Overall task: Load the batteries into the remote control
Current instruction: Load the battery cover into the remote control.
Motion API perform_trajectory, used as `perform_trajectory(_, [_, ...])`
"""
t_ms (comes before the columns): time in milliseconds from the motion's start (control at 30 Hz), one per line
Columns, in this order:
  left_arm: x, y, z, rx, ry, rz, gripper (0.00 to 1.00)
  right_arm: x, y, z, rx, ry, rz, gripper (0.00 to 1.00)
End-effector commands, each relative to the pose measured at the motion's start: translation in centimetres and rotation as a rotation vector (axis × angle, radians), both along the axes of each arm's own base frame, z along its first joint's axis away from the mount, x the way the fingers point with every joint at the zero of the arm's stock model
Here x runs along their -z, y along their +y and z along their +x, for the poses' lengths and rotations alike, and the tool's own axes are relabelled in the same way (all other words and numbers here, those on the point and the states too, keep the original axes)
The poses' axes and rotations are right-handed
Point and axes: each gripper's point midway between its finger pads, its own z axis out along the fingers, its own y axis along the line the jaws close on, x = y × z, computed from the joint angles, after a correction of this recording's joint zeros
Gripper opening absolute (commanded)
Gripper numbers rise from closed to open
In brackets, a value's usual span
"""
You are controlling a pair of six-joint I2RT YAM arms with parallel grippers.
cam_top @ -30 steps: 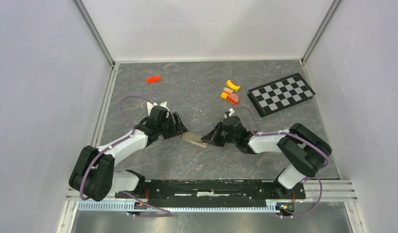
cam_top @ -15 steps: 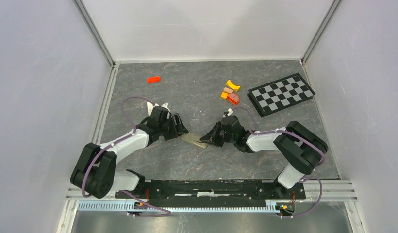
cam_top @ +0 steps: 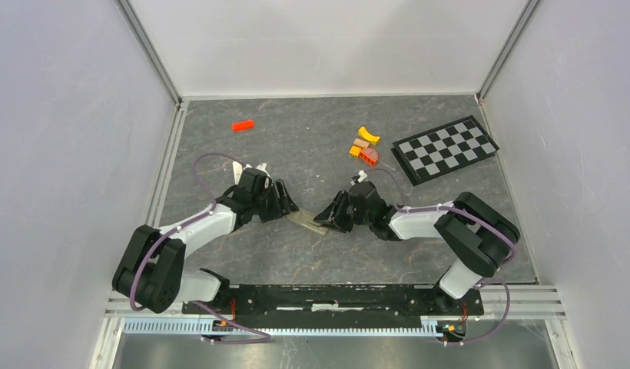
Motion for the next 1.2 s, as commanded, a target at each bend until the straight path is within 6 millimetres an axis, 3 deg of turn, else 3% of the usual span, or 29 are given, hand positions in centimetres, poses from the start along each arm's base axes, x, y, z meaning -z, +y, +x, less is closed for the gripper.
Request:
perform_trajectory(0, [-1.0, 0.1, 0.9, -0.039, -0.030, -0.014, 0.69, -0.5, -0.5, -0.2, -0.006, -0.023, -0.043, 0.42])
perform_trajectory(300, [-1.4, 0.6, 1.2, -0.058, -0.044, 0.004, 0.69, -1.7, -1.7, -0.5, 0.000, -0.079, -0.057, 0.45])
perform_trajectory(500, [-1.3, 0.6, 1.3, -0.066, -0.045, 0.007, 0.69, -3.2, -0.6, 0.0, -0.040, -0.153, -0.001, 0.24])
perform_trajectory(667, [-1.2, 0.6, 1.5, -0.066, -0.042, 0.009, 0.69, -3.3, 0.9, 0.7, -0.073, -0.168, 0.035, 0.15])
perform_trajectory(833, [-0.8, 0.4, 1.4, -0.052, -0.031, 0.011, 0.69, -1.8, 1.2, 0.7, -0.084, -0.140, 0.011, 0.11])
perform_trajectory(1000, [-0.3, 0.4, 1.3, -0.051, -0.019, 0.015, 0.69, 1.0, -0.2, 0.3, -0.069, -0.095, -0.083, 0.09])
perform_trajectory(1167, [-0.2, 0.5, 1.2, -0.052, -0.016, 0.017, 0.69, 2.6, -1.2, 0.2, -0.064, -0.076, -0.158, 0.09])
